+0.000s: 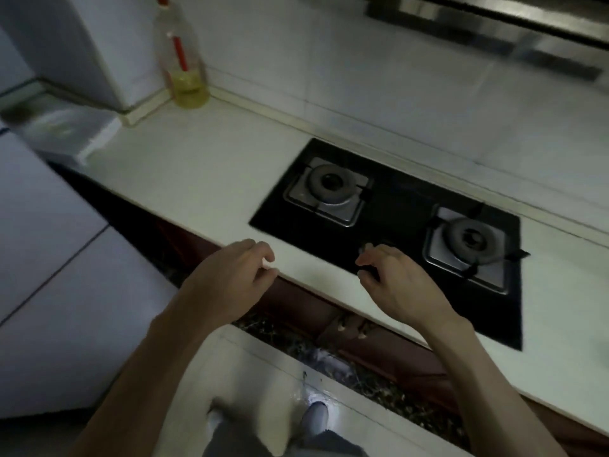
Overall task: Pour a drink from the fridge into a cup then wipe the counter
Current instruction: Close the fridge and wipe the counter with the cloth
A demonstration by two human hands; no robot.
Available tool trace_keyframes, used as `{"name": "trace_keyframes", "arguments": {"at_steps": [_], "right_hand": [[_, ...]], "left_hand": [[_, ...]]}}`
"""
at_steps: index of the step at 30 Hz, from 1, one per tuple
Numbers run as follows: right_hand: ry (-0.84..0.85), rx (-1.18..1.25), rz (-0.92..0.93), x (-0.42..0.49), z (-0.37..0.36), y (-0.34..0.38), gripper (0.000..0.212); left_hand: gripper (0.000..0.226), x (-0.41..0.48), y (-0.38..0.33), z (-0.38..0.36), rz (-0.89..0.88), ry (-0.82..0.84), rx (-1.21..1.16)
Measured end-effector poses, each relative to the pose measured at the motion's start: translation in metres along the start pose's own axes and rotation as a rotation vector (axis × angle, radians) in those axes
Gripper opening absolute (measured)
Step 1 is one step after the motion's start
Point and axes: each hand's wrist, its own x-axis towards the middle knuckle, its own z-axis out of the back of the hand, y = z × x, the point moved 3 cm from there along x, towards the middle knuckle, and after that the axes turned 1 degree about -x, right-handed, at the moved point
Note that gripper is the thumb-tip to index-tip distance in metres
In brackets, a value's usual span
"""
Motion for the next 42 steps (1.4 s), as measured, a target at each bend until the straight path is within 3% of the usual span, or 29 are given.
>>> {"name": "trace_keyframes", "arguments": {"at_steps": [9, 20, 29, 42], "right_hand": [[-0.131, 0.092, -0.371, -0.086, 0.022, -0.103, 0.027], [-0.209, 0.150, -0.868, -0.229, 0.001, -0.142, 0.019], [-0.328, 0.175, -0.963, -0.315, 0.008, -0.178, 0.020], [-0.380, 0.213, -1.002, -0.477, 0.018, -0.301, 0.028]], "left_hand": [[0.028, 0.060, -0.111, -0.052, -0.309, 0.246, 0.084], [0.027, 0.052, -0.212, -0.106, -0.720, 0.415, 0.041], [0.033, 0.011, -0.302, -0.148, -0.879, 0.516, 0.136], [0.028, -0.066, -0.476, -0.232, -0.892, 0.524, 0.164]]}}
